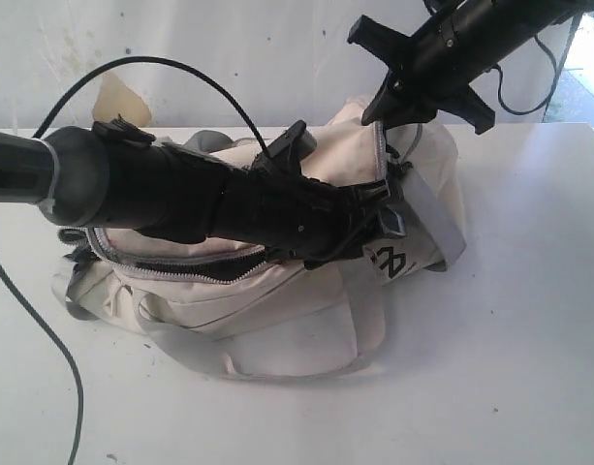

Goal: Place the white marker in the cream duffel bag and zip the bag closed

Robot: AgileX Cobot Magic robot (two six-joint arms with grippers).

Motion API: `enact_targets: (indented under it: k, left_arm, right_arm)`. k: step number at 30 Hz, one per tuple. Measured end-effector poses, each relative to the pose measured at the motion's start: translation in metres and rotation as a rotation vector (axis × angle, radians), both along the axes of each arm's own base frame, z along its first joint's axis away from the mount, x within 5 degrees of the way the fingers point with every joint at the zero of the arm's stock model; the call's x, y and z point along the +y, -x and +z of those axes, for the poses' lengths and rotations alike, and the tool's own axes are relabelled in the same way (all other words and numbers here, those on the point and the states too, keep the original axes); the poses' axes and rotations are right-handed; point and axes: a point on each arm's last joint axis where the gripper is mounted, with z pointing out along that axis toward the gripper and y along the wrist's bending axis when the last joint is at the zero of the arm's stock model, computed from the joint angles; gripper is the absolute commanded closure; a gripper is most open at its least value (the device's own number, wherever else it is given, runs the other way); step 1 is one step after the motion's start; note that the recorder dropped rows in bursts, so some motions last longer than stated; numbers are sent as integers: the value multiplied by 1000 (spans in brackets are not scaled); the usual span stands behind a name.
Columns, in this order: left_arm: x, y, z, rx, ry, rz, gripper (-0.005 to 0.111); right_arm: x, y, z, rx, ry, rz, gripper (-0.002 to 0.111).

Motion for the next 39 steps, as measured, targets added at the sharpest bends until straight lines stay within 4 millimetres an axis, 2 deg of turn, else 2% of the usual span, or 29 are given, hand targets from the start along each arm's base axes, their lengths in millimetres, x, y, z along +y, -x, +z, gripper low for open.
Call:
enact_targets:
  k: [11,15,20,23,30,35,39]
  left_arm:
    - [6,-9,-4,-79,-87,74,44]
    - [13,-12,9,-162,-132,109,44]
    - [13,-11,9,-176,-140,92,45]
    - [10,-9,6,-159,-129,61,56]
    - [7,-9,2,-162,-131,23,107]
    - [6,-9,2,-162,-129,15,107]
    - [2,-3,3,-149,-103,-63,107]
  right_arm:
    - [3,3,1,3,-20,59,108]
    - [4,4,1,10,-21,67,108]
    - [4,4,1,12,-23,70,108]
    - [4,4,1,14,-23,71,108]
    - [4,5,0,17,-19,76,108]
    - [4,6,0,19,-12,93,108]
    - [3,6,-1,3,15,117,108]
